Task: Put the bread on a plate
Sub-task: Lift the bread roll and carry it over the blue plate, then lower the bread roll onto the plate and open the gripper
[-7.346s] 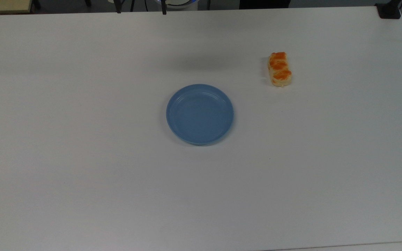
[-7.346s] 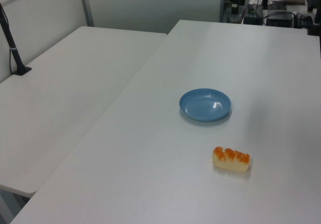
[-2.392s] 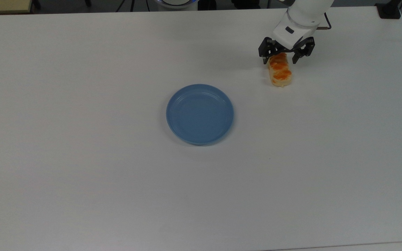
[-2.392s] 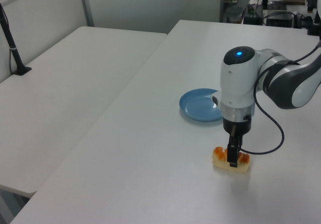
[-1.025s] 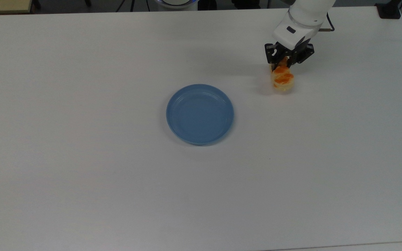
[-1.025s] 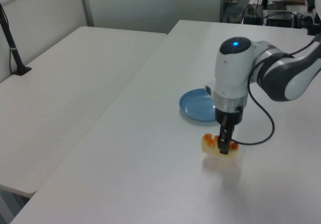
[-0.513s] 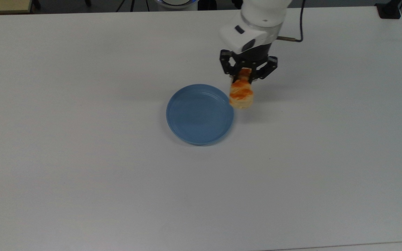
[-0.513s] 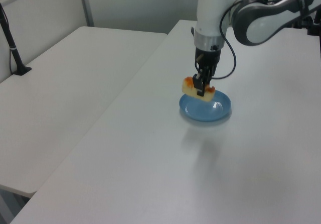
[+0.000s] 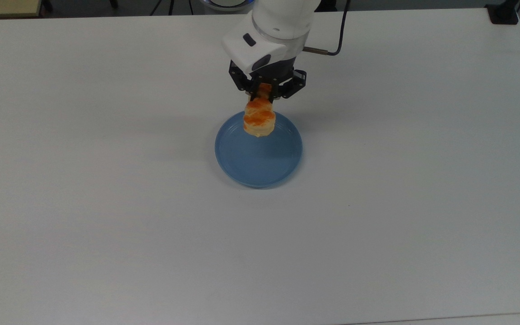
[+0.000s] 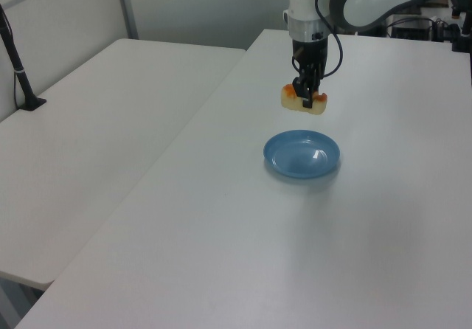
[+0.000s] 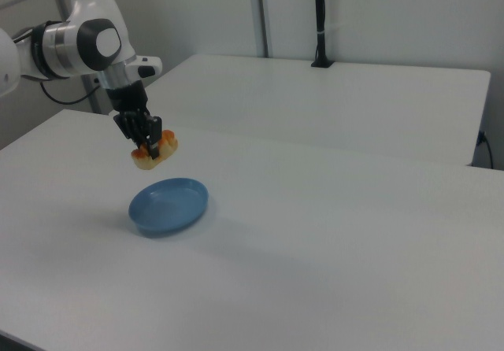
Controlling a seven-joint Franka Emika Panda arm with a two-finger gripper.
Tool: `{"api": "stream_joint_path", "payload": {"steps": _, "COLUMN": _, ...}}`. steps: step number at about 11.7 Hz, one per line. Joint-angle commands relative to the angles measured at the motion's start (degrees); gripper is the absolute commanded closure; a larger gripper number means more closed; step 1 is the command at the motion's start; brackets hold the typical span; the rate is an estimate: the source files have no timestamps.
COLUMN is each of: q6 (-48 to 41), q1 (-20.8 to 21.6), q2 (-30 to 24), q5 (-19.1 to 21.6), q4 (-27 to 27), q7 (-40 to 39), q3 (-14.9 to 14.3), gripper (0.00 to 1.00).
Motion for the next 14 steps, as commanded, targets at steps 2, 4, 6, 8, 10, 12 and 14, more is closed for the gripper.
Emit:
{"api": "stream_joint_path", "payload": {"steps": 2, "q6": 1.3, "q1": 0.1, "q2": 0.3, "q5": 1.3, "q4": -0.4, "q7": -1.6, "q3": -1.9, "gripper": 0.67}}
{"api": "stream_joint_path", "payload": {"steps": 4, "q6": 4.4, "q1": 0.1, "q2": 0.4, "q5": 1.3, "q4": -2.2, "q7": -0.8, "q3": -2.0, "gripper": 0.67}}
{"api": "stream_joint_path", "payload": {"steps": 6, "q6": 7.0, "q1": 0.1, "q2": 1.3, "q5": 1.3, "q4": -3.3, "q7": 0.4, "q3": -2.0, "gripper": 0.70}}
{"api": "stream_joint_path", "payload": {"steps": 8, "q6": 9.6, "q1": 0.1, "q2": 1.4, "q5": 1.3, "q4": -5.4, "q7": 1.9, "q3": -2.0, "gripper": 0.70}}
{"api": "stream_joint_path", "payload": {"steps": 10, "q6": 11.3, "q1": 0.1, "q2": 2.5, "q5": 1.3, "q4": -6.4, "q7": 2.8, "q3": -2.0, "gripper": 0.70}}
{"api": "stream_joint_path", "payload": {"steps": 12, "q6": 12.5, "q1": 0.4, "q2": 3.8, "q5": 1.2, "q4": -7.9, "q7": 2.8, "q3": -2.0, "gripper": 0.70}}
{"api": "stream_joint_path", "payload": {"steps": 14, "q6": 14.0, "q1": 0.8, "q2": 4.5, "q5": 1.1, "q4": -9.4, "q7": 3.6, "q3": -2.0, "gripper": 0.70}}
